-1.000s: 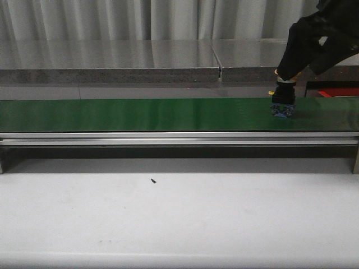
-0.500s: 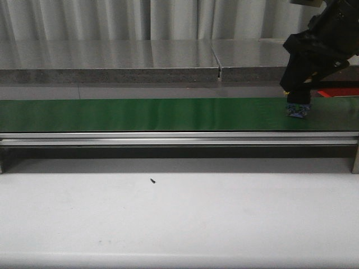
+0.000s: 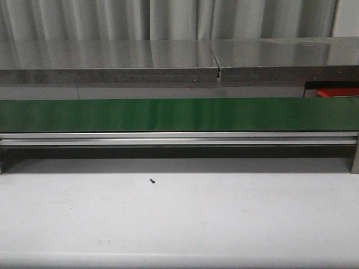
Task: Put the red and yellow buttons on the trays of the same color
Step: 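Grasp the yellow button at the belt's end with the right gripper, then lower the yellow button into the yellow tray and open the right gripper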
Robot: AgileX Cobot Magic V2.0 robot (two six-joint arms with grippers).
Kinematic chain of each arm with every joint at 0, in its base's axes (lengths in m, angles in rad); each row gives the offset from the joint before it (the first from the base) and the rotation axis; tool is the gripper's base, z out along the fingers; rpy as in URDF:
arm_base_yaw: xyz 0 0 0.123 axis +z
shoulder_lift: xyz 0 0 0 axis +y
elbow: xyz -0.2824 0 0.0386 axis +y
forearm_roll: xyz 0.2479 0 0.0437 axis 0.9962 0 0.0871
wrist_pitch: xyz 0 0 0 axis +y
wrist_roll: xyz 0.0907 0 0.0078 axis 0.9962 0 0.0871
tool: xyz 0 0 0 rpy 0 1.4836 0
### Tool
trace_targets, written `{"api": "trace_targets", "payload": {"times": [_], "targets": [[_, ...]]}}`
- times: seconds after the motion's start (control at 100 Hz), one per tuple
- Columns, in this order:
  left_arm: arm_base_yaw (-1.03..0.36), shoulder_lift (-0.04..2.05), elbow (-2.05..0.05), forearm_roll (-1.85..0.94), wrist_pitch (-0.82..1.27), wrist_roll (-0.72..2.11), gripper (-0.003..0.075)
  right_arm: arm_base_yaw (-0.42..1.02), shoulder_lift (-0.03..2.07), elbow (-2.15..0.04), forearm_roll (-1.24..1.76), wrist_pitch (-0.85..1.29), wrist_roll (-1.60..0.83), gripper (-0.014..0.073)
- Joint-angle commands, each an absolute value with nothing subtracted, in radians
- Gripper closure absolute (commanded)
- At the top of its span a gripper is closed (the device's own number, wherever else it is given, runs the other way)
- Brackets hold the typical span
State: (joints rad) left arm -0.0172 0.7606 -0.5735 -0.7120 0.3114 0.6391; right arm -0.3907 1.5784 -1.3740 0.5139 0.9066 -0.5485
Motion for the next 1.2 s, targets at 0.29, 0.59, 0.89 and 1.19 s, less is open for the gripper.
{"api": "trace_targets", "payload": {"times": [0.29, 0.59, 0.89, 1.19], "targets": [[-0.026, 0.756, -0.601, -0.735, 0.253, 0.636, 0.0739, -0.687, 1.546, -1.264, 0.561, 0.706, -0.524, 0.0523], [-0.026, 0.756, -0.601, -0.735, 0.253, 0.636, 0.0739, -0.703, 1.664, -1.281, 0.567, 0.586, -0.525, 0.0523], [-0.026, 0.756, -0.601, -0.735, 0.253, 0.636, 0.0739, -0.698, 1.8, -1.336, 0.571, 0.585, -0.526, 0.0523], [-0.026, 0.756, -0.601, -0.735, 0.253, 0.636, 0.0739, -0.636, 1.853, -1.341, 0.571, 0.543, -0.535, 0.0523]]}}
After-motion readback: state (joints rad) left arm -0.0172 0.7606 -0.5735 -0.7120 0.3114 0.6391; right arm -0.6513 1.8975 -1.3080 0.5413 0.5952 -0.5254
